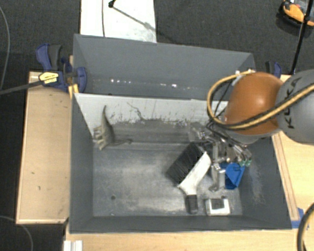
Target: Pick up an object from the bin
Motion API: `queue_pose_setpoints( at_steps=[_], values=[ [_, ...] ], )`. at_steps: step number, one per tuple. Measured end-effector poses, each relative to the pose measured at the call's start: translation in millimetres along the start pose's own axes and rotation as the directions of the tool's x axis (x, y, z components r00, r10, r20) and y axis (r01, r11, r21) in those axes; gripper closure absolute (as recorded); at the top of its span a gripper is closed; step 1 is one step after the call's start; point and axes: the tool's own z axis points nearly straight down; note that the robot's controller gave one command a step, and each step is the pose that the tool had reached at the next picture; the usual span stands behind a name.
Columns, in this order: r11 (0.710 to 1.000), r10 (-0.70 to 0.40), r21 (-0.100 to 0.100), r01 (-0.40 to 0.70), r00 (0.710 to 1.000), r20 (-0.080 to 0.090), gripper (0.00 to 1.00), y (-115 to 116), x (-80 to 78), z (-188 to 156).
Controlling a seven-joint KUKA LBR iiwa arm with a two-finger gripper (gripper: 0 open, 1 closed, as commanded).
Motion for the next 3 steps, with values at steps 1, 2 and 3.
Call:
queue_pose_setpoints(
  at_steps=[1,2,3],
  values=[
    [1.000,0.002,-0.004,-0.002,1.000,-0.007,0.00,3.0,0.9,18.5],
    [0.993,-0.116,-0.002,0.116,0.993,-0.002,0.00,3.7,-5.1,8.6],
    [0.961,-0.278,-0.004,0.278,0.961,-0.003,1.00,8.3,2.5,46.4]
  ],
)
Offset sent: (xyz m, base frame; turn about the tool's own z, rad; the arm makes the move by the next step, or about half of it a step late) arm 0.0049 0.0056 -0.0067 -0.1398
